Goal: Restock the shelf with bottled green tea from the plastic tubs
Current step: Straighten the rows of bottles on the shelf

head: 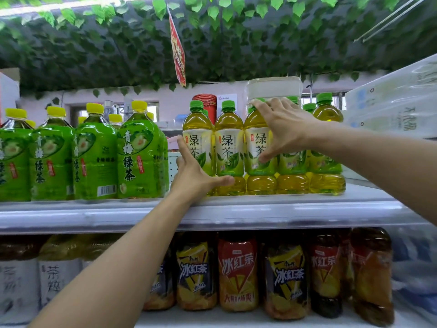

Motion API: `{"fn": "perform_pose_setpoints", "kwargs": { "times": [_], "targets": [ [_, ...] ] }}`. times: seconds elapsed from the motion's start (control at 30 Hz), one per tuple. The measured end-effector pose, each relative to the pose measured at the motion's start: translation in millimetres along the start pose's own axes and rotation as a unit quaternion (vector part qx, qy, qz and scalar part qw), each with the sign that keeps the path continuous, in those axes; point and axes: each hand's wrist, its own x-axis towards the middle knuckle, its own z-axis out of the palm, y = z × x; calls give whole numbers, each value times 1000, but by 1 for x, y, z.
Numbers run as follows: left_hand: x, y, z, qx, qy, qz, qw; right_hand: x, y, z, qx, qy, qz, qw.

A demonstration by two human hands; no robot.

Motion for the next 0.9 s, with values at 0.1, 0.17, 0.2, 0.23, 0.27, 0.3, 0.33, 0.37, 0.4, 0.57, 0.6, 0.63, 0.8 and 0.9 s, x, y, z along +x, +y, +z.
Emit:
{"fn": "perform_pose_setpoints", "kwargs": {
  "times": [0.1,0.17,0.2,0.23,0.27,0.3,0.33,0.37,0.4,0.57,0.6,0.63,0.8,0.9],
  "targets": [
    [3,-5,-3,-37,-19,4,999,-6,-8,-2,13,38,5,999],
    [8,-9,-12,-121,-61,-10,991,-11,-18,-2,9,68,-18,997],
    [11,-11,-17,-158,-77,-21,984,-13,-24,-1,1,73,-35,997],
    [12,-13,-21,-177,-88,-30,980,-15,-29,1,-9,74,-54,996],
    [13,-14,-23,-180,-95,-41,978,-16,-34,5,-25,75,-74,994],
    [14,-16,-24,-177,-93,-47,979,-15,-38,9,-44,78,-93,992],
    [15,-16,-23,-179,-89,-51,979,-15,-42,13,-65,78,-107,989],
    [16,-17,-21,-182,-81,-55,978,-15,-45,17,-80,78,-113,987],
    [16,-17,-20,-186,-75,-59,978,-16,-48,21,-87,78,-111,987],
    [20,-18,-17,-187,-61,-58,979,-16,-54,29,-68,87,-97,989],
    [20,-19,-17,-187,-60,-56,979,-16,-54,30,-58,84,-94,990],
    [19,-19,-17,-189,-61,-57,978,-16,-55,31,-47,82,-91,991],
    [18,-18,-21,-213,-85,-61,971,-28,-47,32,3,152,-85,985],
    [19,-19,-22,-222,-112,-64,967,-47,-23,36,121,312,32,942]
  ]
}}
